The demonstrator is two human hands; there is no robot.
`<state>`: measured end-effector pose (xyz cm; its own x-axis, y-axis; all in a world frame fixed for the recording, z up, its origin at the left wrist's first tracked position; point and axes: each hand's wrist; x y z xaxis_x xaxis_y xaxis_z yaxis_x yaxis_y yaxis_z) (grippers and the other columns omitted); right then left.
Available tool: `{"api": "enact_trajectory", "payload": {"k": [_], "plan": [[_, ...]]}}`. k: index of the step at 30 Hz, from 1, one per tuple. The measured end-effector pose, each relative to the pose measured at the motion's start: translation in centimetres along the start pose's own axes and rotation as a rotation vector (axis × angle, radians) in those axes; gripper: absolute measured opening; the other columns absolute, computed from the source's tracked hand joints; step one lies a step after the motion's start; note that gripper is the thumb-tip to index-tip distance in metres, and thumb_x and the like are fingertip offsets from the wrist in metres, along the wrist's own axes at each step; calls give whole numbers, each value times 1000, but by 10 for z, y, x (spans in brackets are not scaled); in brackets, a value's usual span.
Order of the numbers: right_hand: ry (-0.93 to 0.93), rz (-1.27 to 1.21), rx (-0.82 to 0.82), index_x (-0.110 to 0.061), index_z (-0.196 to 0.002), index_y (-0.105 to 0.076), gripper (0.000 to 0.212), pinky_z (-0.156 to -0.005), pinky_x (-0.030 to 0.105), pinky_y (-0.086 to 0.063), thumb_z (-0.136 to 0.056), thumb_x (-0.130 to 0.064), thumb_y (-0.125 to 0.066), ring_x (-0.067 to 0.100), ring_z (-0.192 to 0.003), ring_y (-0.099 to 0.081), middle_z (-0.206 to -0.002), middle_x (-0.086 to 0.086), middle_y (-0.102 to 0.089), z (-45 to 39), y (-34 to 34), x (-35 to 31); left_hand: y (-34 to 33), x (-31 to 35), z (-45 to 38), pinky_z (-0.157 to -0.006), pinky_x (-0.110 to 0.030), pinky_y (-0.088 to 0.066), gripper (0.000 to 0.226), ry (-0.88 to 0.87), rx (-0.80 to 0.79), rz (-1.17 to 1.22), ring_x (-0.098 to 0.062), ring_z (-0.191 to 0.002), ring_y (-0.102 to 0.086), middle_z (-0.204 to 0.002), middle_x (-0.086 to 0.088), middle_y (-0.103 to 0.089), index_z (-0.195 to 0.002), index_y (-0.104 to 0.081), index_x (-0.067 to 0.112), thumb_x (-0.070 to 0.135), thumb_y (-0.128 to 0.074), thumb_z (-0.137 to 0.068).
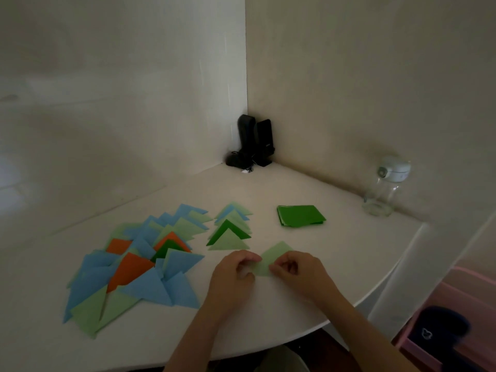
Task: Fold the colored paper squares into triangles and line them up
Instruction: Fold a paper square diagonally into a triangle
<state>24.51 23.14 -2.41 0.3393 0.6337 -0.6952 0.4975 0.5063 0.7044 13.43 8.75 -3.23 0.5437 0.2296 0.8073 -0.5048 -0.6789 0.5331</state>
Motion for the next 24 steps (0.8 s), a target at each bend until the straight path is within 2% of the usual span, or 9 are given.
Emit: {"api": "enact_trajectory", "payload": {"k": [2,5,9,11,14,17,20,22,24], "plan": [[-5,50,-4,-31,-76,-62,13,-62,10,-36,-78,-42,-70,-1,-62,-52,-66,-17,-51,-1,-4,-3,3,0,7,-85,-11,-37,41,-41,-36,-8,4,-102,-47,-105,20,-57,-97,-60,37,12,-52,-65],[6,166,-34,-31,-80,-62,14,-75,26,-38,-83,-45,-63,6,-74,-46,-70,-16,-42,-4,-10,-2,3,-2,10,-87,-6,-31,47,-63,-16,-3,5,-108,-43,-112,24,-54,-103,-60,36,14,-51,-62],[90,144,-60,-28,-82,-58,13,-80,30,-40,-89,-39,-58,7,-73,-47,-74,-14,-43,-5,-7,1,-2,-8,12,-90,-5,-30,44,-168,57,-45,5,-107,-43,-113,23,-54,-103,-59,38,17,-54,-65],[150,108,-66,-21,-86,-63,16,-76,29,-40,-89,-36,-58,2,-66,-44,-75,-12,-44,-6,-4,2,-4,-12,12,-88,-8,-34,37,-237,107,-65,1,-102,-46,-109,20,-55,-101,-57,38,21,-52,-69],[228,98,-103,-19,-85,-63,26,-72,25,-38,-85,-43,-54,-5,-64,-42,-74,-16,-43,-7,0,3,-7,-17,10,-83,-15,-40,24,-283,145,-68,-3,-93,-51,-97,14,-60,-96,-58,32,20,-54,-76],[282,56,-79,-23,-86,-61,10,-67,14,-38,-85,-32,-62,-2,-67,-50,-76,-16,-50,-6,-1,5,-9,-16,8,-78,-18,-40,13,-281,116,-105,-4,-88,-49,-89,10,-60,-86,-64,24,23,-52,-79],[328,-19,-27,-29,-87,-58,10,-68,8,-40,-80,-36,-62,-2,-74,-56,-80,-17,-57,0,2,9,-9,-15,6,-74,-21,-39,16,-296,96,-211,-4,-84,-46,-86,10,-59,-82,-65,23,27,-50,-85],[365,9,-32,-28,-84,-62,22,-68,13,-42,-76,-47,-60,-1,-75,-55,-81,-20,-56,2,4,13,-8,-13,5,-72,-26,-40,20,-300,82,-263,-7,-80,-47,-84,11,-60,-82,-64,24,32,-47,-86],[391,59,-8,-23,-81,-65,32,-68,15,-42,-70,-53,-64,0,-75,-54,-80,-22,-53,1,2,18,-8,-12,5,-71,-23,-40,27,-267,81,-255,-7,-79,-47,-81,12,-59,-83,-64,24,41,-44,-85]]}}
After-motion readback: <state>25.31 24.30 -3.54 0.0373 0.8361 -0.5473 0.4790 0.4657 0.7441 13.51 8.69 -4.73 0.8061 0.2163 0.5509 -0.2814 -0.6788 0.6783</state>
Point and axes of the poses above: each hand's wrist, its own z-axis away from the middle knuckle, its own y-axis out of the back of the hand, x = y × z
